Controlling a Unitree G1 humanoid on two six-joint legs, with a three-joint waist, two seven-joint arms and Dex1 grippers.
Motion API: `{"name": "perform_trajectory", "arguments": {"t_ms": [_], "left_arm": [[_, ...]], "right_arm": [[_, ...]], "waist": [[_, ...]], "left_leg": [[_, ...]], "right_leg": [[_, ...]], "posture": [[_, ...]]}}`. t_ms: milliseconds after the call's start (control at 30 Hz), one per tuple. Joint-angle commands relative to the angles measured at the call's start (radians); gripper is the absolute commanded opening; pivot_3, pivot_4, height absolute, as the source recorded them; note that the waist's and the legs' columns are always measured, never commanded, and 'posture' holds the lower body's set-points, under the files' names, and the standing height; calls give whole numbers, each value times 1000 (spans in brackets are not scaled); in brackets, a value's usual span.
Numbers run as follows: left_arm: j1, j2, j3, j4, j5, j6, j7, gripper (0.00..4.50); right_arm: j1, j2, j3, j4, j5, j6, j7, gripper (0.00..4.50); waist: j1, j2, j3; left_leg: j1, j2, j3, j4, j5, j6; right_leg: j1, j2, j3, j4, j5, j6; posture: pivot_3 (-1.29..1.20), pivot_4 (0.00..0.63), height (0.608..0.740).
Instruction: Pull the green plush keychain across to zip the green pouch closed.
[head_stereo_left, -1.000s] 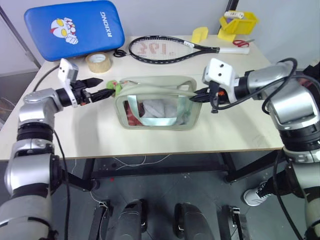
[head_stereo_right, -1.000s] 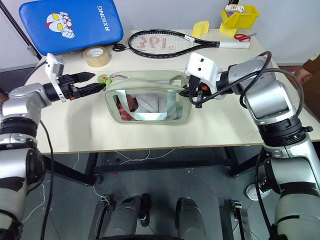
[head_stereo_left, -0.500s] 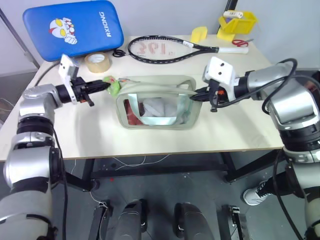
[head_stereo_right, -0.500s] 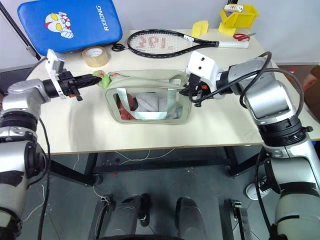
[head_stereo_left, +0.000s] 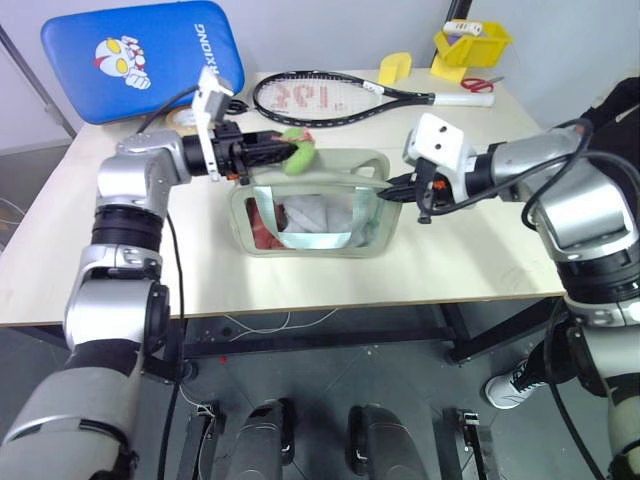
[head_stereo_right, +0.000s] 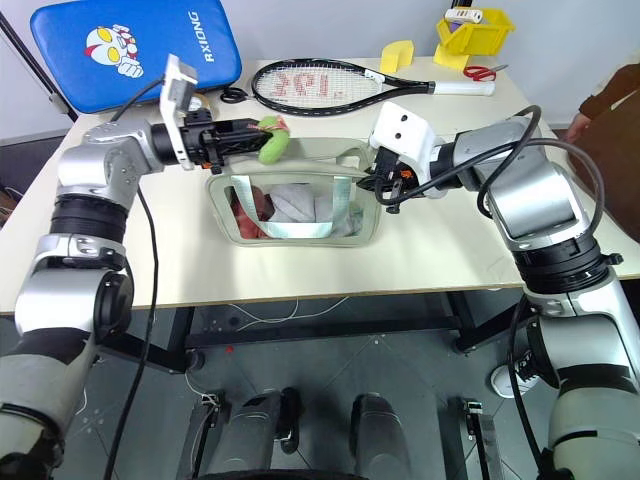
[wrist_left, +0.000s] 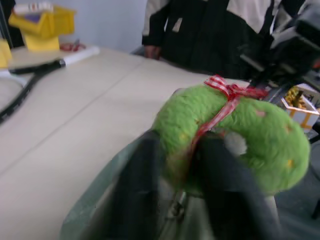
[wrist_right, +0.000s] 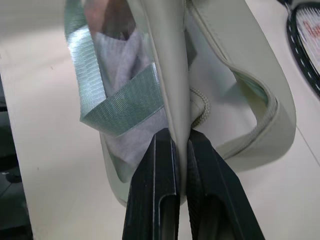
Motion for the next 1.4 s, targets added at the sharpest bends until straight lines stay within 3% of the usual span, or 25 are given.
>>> {"name": "perform_trajectory", "arguments": {"t_ms": [33, 100, 133, 367, 533, 700, 800, 1000, 1033, 1067, 1200, 1367, 1400], "left_arm": [[-39, 28, -2, -21, 20, -8, 19, 3043], [-34, 41, -4, -22, 32, -25, 30, 4105], [-28, 51, -4, -30, 32, -29, 20, 4418], [4, 156, 26, -91, -4, -8, -56, 4418], [162, 226, 32, -284, -82, 22, -194, 4418], [292, 250, 5, -389, -58, 10, -175, 4418], [319, 242, -13, -383, -22, -24, -135, 3504], [318, 226, -18, -373, -16, -38, -97, 425], [317, 225, -17, -372, -16, -37, -94, 38], [317, 226, -18, -372, -14, -41, -92, 38], [302, 217, -27, -343, 25, -87, -47, 0], [303, 210, -29, -346, 27, -105, -43, 0], [306, 209, -28, -348, 26, -107, -44, 0]], "right_arm": [[-9, -7, -49, -49, 2, 4, -30, 0], [-5, -8, -52, -52, 4, 7, -38, 0], [-4, -7, -53, -53, 7, 9, -42, 0], [-4, 1, -45, -42, 8, 12, -62, 0], [-4, 4, -43, -40, 11, 19, -65, 0], [-8, 8, -42, -39, 14, 25, -67, 0], [-10, 9, -43, -38, 15, 28, -68, 0], [-14, 9, -47, -43, 17, 42, -75, 0], [-16, 10, -48, -42, 16, 45, -77, 0], [-17, 8, -49, -44, 18, 51, -77, 0], [-25, -2, -120, -109, 110, 96, -40, 1671], [-128, 81, -174, -122, 208, 144, -66, 4363], [-145, 105, -151, -114, 200, 142, -79, 4474]], "waist": [[1, 0, 0], [3, 0, 0], [4, 0, 0], [4, 0, 0], [2, 0, 0], [7, 0, 0], [8, 0, 0], [7, 0, 0], [7, 0, 0], [7, 0, 0], [8, 0, 0], [6, 0, 0], [5, 0, 0]], "left_leg": [[0, 0, 0, 0, 0, 0], [0, 0, 0, 0, 0, 0], [0, 0, 0, 0, 0, 0], [0, 1, 0, 0, 0, 0], [0, 1, 0, -1, 0, 0], [0, 1, -1, 0, 0, 0], [0, 1, -1, 0, 0, 0], [0, 1, 0, 0, 0, 0], [0, 1, 0, 0, 0, 0], [0, 1, 0, 0, 0, 0], [0, 1, 0, 0, 0, 0], [1, 1, 0, 0, 0, 0], [2, 1, 0, 0, 0, 0]], "right_leg": [[0, 0, 0, 0, 0, 0], [0, 0, 0, 0, 0, 0], [0, 0, 0, 0, 0, 0], [0, 0, 0, 0, 0, 0], [0, 0, 0, 0, 0, 0], [1, 0, 0, 0, 0, 0], [1, -1, 0, 0, 0, 0], [1, 0, 0, 0, 0, 0], [1, -1, 0, 0, 0, 0], [1, 0, 0, 0, 0, 0], [1, 0, 0, 0, 0, 0], [2, 0, 0, 0, 0, 0], [2, 0, 0, 0, 0, 0]], "posture": [[0, 150, 740], [0, 150, 740], [0, 150, 740], [0, 150, 740], [0, 150, 740], [0, 150, 740], [0, 150, 740], [0, 150, 740], [0, 150, 740], [0, 150, 740], [0, 150, 740], [0, 150, 740], [0, 150, 740]]}}
